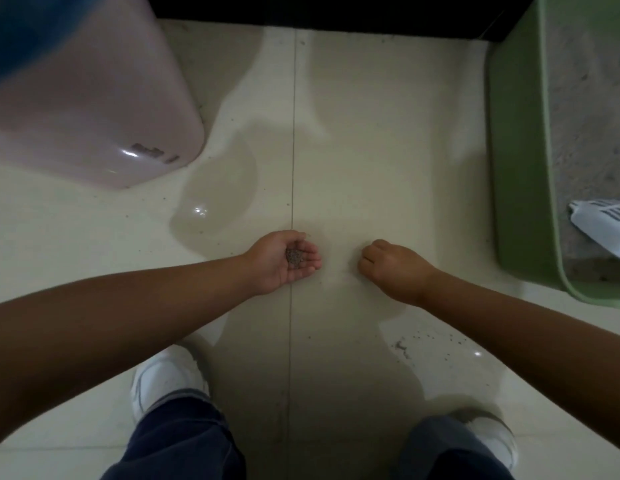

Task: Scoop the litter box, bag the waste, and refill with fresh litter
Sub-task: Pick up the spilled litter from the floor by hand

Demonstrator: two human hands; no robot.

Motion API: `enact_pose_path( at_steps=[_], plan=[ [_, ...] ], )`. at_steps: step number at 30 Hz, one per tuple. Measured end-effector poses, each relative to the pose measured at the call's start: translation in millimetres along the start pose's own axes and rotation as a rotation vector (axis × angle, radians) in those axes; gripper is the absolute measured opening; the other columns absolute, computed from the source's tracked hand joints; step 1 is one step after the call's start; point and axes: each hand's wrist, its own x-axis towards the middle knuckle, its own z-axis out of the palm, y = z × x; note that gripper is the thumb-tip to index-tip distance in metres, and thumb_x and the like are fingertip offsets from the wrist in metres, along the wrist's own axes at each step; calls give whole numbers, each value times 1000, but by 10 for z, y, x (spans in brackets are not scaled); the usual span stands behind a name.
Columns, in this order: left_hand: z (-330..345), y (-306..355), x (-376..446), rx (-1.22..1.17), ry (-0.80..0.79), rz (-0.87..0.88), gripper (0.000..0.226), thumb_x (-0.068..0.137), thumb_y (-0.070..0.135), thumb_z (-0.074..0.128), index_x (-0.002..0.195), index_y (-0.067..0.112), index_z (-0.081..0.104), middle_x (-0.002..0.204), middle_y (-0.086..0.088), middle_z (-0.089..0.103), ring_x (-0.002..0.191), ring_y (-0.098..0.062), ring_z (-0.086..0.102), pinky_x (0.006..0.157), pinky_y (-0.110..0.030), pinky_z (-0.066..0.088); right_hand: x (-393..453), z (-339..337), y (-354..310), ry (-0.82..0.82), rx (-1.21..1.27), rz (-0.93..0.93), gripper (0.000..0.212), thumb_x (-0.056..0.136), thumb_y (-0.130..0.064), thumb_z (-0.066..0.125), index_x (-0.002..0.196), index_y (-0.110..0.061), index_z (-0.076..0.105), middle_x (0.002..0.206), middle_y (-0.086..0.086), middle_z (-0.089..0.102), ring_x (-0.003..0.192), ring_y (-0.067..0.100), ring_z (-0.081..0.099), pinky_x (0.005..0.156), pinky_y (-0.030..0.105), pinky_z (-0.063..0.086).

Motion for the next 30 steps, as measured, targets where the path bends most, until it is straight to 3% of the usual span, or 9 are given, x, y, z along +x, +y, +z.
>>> enact_pose_path(
  at_steps=[2, 5, 8, 11, 15, 18, 24, 28, 30],
  plan=[
    [-33, 17, 11, -35, 6, 18, 41, 99, 19, 34, 69, -1, 53, 42, -7, 61, 37, -12, 62, 42, -17, 51, 35, 5, -15, -39, 98, 91, 17, 46, 3, 75, 54, -3, 61, 53, 12, 59, 46, 27, 59, 37, 15, 40],
    [-68, 25, 26, -84, -6, 17, 46, 100, 23, 30, 71, -3, 55, 45, -9, 63, 40, -15, 64, 44, -19, 52, 43, -65, -32, 0, 478, 575, 10, 76, 0, 61, 83, 7, 66, 87, 20, 66, 80, 29, 62, 64, 25, 42],
    [-57, 27, 23, -140, -28, 15, 48, 101, 24, 26, 75, -4, 56, 50, -12, 65, 46, -19, 66, 52, -23, 55, 112, -249, -144, 195, 918, 811, 12, 79, 3, 61, 87, 7, 69, 70, 5, 64, 54, 1, 56, 52, 5, 38],
    [2, 7, 10, -107, -41, 6, 46, 101, 22, 26, 75, -3, 55, 49, -11, 65, 47, -17, 66, 57, -24, 54, 169, -429, -355, 148, 1215, 720, 12, 81, -3, 67, 91, 1, 70, 63, -8, 60, 44, -11, 55, 56, 2, 45],
    [25, -29, -18, -23, -53, -68, 44, 100, 18, 30, 72, -3, 55, 47, -12, 63, 42, -16, 65, 48, -20, 53, -31, -441, -255, 174, 1005, 756, 13, 85, -4, 61, 92, 0, 71, 76, 4, 64, 53, -5, 60, 63, 17, 47],
    [-10, -58, -22, -5, -32, -87, 49, 100, 15, 31, 63, -4, 58, 43, -11, 61, 38, -16, 63, 43, -20, 52, -239, -298, -66, 139, 710, 780, 16, 86, -6, 59, 95, 3, 70, 92, 13, 68, 87, 25, 65, 79, 25, 45],
    [-18, -65, -34, 13, 9, -83, 41, 100, 14, 31, 68, -2, 53, 42, -7, 60, 38, -14, 62, 41, -18, 51, -192, 44, -61, 90, 271, 209, 33, 76, -18, 44, 72, 3, 70, 78, 19, 68, 65, 32, 66, 59, 26, 51],
    [-4, -63, -43, 16, 2, -81, 40, 99, 13, 32, 68, -2, 52, 42, -7, 60, 38, -14, 62, 41, -18, 51, -90, 25, -70, -21, 181, 251, 22, 81, -10, 50, 80, 5, 67, 87, 19, 64, 77, 34, 62, 62, 34, 55],
    [-10, -62, -40, 14, 2, -81, 39, 99, 13, 32, 69, -2, 53, 42, -7, 61, 38, -14, 63, 42, -19, 52, -111, 63, -73, 0, 214, 253, 18, 74, -9, 54, 70, 4, 66, 73, 17, 63, 62, 32, 61, 49, 31, 53]
  ],
)
